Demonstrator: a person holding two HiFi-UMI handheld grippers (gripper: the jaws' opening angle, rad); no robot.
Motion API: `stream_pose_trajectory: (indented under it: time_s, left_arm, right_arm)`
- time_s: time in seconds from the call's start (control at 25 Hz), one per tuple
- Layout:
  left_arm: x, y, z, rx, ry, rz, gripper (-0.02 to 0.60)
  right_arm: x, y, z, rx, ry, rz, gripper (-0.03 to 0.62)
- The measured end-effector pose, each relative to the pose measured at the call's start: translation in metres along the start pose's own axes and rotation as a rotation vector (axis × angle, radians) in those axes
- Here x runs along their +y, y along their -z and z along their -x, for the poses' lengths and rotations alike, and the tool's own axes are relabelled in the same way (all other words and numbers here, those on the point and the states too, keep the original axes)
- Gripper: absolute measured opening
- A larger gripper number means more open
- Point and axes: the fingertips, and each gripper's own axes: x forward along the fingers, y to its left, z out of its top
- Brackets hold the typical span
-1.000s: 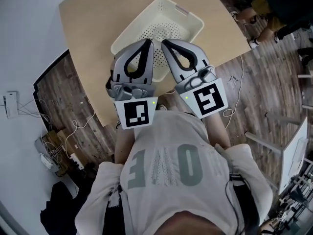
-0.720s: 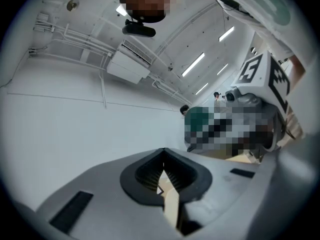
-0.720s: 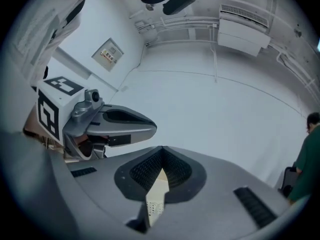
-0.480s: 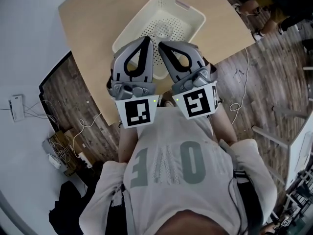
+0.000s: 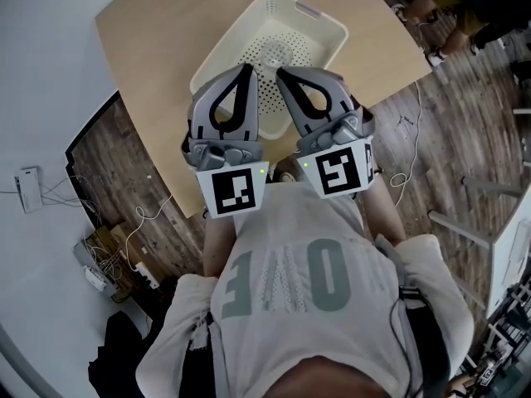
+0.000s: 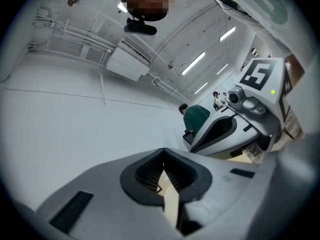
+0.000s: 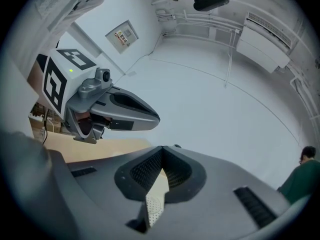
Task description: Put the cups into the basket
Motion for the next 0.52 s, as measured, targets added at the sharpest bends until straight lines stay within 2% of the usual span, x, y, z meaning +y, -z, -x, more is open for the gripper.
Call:
stream_pose_trajectory:
  time_s: [0.52]
  left_arm:
    - [0.002, 0.01, -0.007, 0.014, -0.001, 0.03, 0.008]
  right_arm:
    - [-0.014, 0.014, -0.004, 0.034, -0.004, -0.022, -0.003]
